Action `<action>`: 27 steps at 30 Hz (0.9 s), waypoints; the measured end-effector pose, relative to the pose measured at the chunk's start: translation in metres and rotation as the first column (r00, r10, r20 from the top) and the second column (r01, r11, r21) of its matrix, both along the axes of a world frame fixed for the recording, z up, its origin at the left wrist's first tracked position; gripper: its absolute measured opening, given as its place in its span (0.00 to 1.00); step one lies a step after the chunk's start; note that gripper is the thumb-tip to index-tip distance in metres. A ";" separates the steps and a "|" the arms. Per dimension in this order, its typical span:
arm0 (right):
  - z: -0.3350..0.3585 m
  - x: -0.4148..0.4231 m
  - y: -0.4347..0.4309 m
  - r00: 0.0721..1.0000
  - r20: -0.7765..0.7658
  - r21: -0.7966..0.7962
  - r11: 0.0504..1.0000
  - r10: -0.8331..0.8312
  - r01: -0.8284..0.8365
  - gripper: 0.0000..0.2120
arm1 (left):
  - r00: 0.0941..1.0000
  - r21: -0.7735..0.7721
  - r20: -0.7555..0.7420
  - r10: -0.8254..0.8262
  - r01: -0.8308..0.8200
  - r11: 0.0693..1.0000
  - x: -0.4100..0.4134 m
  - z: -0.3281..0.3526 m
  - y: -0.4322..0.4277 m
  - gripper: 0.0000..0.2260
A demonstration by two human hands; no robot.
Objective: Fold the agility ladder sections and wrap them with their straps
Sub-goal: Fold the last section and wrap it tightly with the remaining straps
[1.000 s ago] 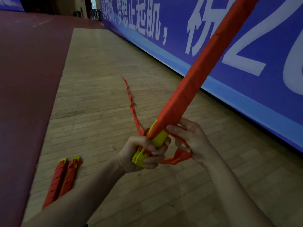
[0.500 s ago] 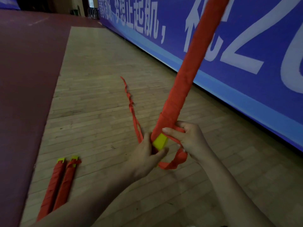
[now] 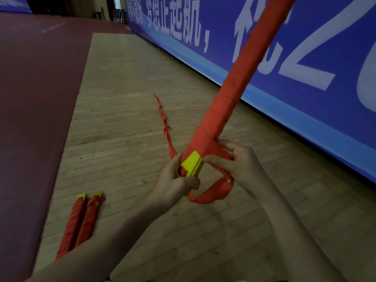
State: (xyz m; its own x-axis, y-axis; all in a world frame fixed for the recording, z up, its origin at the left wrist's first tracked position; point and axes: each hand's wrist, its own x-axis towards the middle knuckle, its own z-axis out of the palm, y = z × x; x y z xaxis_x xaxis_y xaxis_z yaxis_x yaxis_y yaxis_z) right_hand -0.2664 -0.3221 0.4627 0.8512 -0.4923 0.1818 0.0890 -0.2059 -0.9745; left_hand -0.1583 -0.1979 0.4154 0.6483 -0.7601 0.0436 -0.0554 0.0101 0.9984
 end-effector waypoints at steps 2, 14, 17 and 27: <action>0.003 -0.006 -0.003 0.999 0.013 0.069 0.997 0.030 -0.031 0.20 | 0.993 -0.058 -0.044 -0.105 0.102 0.993 -0.002 0.007 0.003 0.19; 0.009 -0.006 0.013 0.987 0.083 0.196 0.969 0.135 -0.149 0.12 | 0.698 -0.239 -0.378 -0.608 0.561 0.793 0.001 0.012 0.010 0.19; 0.002 -0.004 0.006 0.997 0.076 0.183 0.983 0.007 -0.021 0.09 | 0.812 -0.148 -0.232 -0.536 0.516 0.844 0.004 0.010 0.009 0.18; -0.015 0.011 0.003 0.945 -0.030 -0.045 0.945 -0.327 0.325 0.11 | 0.895 0.200 0.437 -0.091 0.002 0.980 0.003 -0.008 -0.004 0.24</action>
